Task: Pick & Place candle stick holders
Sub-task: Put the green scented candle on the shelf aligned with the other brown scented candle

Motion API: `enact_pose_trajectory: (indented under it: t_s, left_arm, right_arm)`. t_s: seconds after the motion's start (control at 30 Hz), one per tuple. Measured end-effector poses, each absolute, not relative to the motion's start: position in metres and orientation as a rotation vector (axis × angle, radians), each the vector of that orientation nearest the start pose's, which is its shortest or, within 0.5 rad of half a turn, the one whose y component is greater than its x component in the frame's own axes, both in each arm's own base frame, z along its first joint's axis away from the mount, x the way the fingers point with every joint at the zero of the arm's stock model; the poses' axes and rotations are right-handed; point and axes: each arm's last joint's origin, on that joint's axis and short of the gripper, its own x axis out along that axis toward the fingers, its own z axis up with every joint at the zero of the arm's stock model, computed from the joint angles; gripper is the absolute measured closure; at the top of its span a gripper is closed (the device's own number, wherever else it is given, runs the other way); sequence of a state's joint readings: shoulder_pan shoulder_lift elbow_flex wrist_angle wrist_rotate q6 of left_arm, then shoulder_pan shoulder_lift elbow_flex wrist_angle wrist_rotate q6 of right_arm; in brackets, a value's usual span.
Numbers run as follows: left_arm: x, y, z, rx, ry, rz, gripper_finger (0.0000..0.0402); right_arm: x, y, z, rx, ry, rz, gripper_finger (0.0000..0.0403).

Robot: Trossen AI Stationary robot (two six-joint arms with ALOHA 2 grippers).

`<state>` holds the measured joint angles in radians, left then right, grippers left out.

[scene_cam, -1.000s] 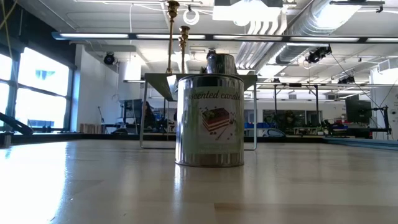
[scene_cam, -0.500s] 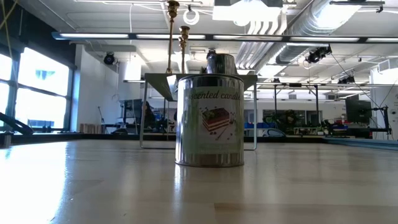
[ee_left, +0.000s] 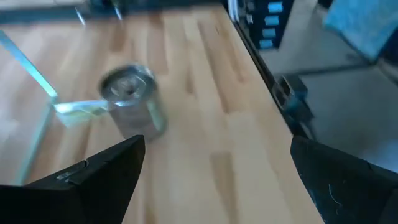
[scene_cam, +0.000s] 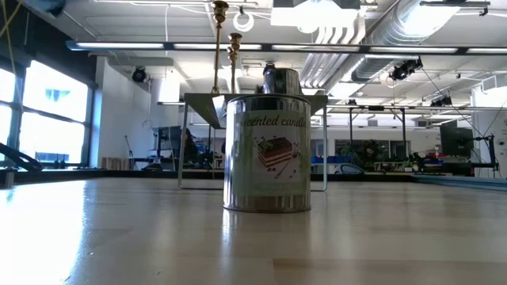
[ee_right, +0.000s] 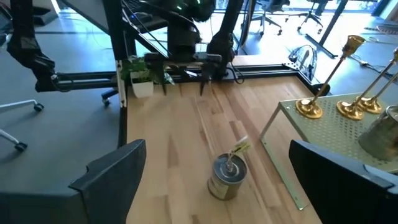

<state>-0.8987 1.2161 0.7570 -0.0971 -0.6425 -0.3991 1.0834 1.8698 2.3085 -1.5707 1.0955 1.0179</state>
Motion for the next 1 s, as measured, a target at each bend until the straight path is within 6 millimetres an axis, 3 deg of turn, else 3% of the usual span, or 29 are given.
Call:
enact_pose_trajectory:
  t_s: [0.33, 0.73, 1.0]
  left_arm:
    - [0.173, -0.131, 0.180, -0.049, 0.315, -0.108, 0.0004]
    - [0.191, -0.101, 0.173, -0.012, 0.289, -0.117, 0.0004]
    - [0.212, -0.102, 0.157, -0.016, 0.240, -0.201, 0.0004]
  right_arm:
    - [0.180, 0.276, 0.441, -0.016, 0.437, -0.262, 0.0013]
    - [0.203, 0.236, 0.456, -0.004, 0.509, -0.303, 0.0013]
    - [0.216, 0.225, 0.454, 0.035, 0.579, -0.309, 0.0013]
